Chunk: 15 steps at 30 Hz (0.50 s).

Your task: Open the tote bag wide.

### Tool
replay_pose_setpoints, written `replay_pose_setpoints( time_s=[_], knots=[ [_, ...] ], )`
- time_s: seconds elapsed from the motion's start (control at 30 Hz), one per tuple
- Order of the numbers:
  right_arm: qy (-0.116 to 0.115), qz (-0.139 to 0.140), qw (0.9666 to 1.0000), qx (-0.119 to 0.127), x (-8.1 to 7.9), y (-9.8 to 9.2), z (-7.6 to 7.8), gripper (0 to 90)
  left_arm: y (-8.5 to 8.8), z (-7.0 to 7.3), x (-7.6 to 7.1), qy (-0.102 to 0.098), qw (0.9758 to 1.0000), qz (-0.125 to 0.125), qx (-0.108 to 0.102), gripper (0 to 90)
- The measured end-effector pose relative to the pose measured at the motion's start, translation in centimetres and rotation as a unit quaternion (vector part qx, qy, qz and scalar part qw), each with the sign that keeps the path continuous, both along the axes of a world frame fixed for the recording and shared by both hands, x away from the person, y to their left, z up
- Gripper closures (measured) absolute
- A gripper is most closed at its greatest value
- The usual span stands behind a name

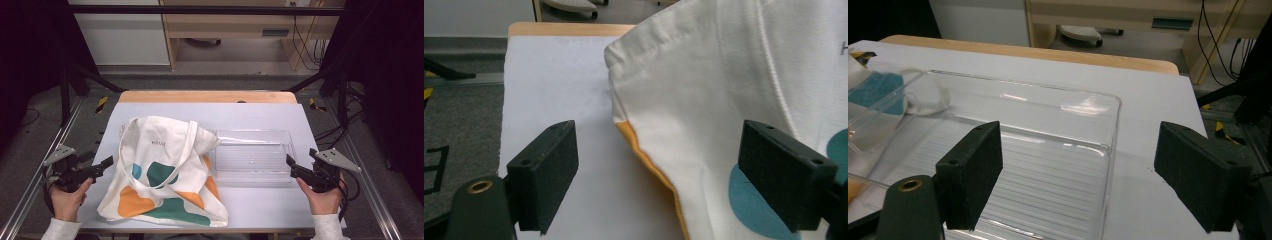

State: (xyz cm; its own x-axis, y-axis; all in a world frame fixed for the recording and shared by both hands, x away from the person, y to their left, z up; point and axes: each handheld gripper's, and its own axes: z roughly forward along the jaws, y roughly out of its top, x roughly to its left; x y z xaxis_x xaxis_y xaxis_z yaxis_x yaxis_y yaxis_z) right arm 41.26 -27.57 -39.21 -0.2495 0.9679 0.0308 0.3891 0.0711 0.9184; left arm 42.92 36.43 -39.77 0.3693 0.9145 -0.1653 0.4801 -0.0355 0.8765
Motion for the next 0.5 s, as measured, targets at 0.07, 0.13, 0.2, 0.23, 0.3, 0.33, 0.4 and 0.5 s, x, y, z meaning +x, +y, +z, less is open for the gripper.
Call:
replay_pose_setpoints(
  time_s=[0.07, 0.13, 0.2, 0.23, 0.3, 0.33, 0.4, 0.5],
  knots=[
    [-0.002, 0.005, 1.0000, 0.000, 0.0, 0.4, 0.1, 20.2, -0.1, 0.1, -0.1, -0.001, 1.0000, -0.002, 0.001, 16.5],
    [-0.002, 0.010, 0.9999, 0.000, -0.1, 0.8, 0.3, 20.5, -0.5, 0.4, -0.3, -0.008, 0.9999, -0.009, -0.001, 16.9],
    [-0.002, 0.017, 0.9999, -0.002, -0.1, 1.3, 0.4, 21.2, -0.7, 0.6, -0.4, -0.012, 0.9999, -0.010, -0.002, 17.6],
    [-0.002, 0.017, 0.9999, -0.002, -0.1, 1.3, 0.4, 21.2, -0.7, 0.6, -0.4, -0.012, 0.9999, -0.010, -0.002, 18.0],
    [-0.003, 0.022, 0.9998, -0.005, -0.2, 1.9, 0.6, 22.6, -1.0, 0.8, -0.4, -0.015, 0.9998, -0.014, -0.001, 18.6],
    [-0.004, 0.024, 0.9997, -0.005, -0.2, 2.2, 0.7, 23.0, -1.1, 0.9, -0.4, -0.016, 0.9998, -0.015, -0.001, 18.6],
    [-0.006, 0.032, 0.9995, -0.002, -0.3, 2.9, 1.0, 23.6, -1.4, 1.1, -0.4, -0.018, 0.9997, -0.018, -0.002, 18.7],
    [-0.004, 0.044, 0.9990, -0.001, -0.3, 3.7, 1.1, 24.3, -1.7, 1.4, -0.5, -0.021, 0.9995, -0.020, -0.006, 19.2]
  ],
)
